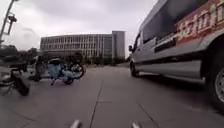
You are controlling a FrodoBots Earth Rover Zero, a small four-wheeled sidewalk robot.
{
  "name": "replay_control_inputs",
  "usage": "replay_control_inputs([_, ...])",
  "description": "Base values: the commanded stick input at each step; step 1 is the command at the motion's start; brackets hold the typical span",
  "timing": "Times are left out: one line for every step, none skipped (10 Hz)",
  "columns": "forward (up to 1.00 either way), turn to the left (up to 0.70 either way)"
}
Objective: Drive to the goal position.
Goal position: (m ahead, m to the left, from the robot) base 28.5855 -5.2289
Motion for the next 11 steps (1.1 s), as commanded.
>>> replay_control_inputs([0.7,-0.27])
replay_control_inputs([0.7,-0.13])
replay_control_inputs([0.7,0.0])
replay_control_inputs([0.7,0.0])
replay_control_inputs([0.7,0.0])
replay_control_inputs([0.7,0.0])
replay_control_inputs([0.7,0.0])
replay_control_inputs([0.7,0.0])
replay_control_inputs([0.7,0.0])
replay_control_inputs([0.7,0.0])
replay_control_inputs([0.7,0.0])
